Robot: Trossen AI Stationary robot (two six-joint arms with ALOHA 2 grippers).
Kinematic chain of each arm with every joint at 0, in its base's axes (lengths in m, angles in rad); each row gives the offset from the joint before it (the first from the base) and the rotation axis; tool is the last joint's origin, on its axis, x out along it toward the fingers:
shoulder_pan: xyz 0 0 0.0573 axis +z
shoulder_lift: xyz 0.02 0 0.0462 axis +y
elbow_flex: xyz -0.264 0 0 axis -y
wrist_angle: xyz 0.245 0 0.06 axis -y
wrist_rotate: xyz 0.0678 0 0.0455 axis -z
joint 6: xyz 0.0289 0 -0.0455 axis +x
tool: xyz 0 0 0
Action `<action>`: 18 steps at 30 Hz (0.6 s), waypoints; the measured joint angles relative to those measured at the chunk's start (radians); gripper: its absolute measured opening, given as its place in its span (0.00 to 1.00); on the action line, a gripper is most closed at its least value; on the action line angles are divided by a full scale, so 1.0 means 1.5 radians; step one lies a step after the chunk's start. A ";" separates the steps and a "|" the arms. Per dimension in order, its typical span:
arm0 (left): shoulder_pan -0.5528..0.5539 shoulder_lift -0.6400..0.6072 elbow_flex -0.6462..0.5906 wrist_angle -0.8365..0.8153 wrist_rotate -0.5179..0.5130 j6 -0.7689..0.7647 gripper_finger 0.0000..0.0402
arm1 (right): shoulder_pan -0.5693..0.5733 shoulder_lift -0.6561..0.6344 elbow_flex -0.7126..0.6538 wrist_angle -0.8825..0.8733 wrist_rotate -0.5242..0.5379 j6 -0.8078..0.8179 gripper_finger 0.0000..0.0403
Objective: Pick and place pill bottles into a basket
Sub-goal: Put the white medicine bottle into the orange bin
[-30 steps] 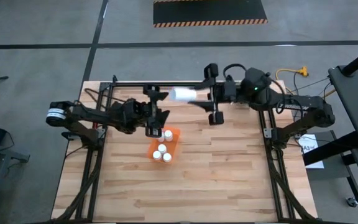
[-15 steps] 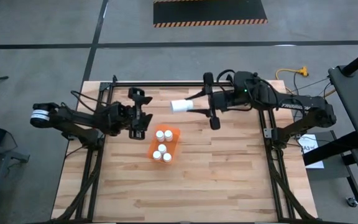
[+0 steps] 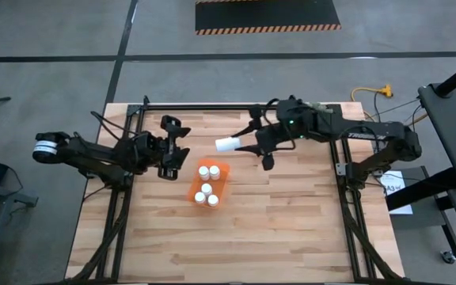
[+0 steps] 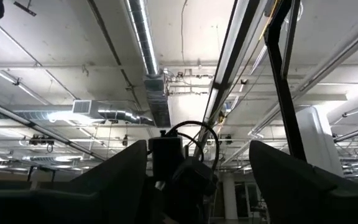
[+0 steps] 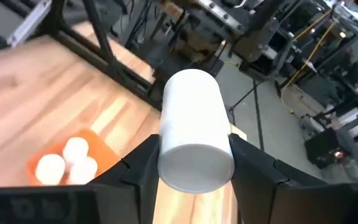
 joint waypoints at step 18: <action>0.000 -0.131 -0.108 -0.053 -0.086 -0.121 0.66 | 0.059 0.141 0.066 -0.139 0.237 -0.147 0.36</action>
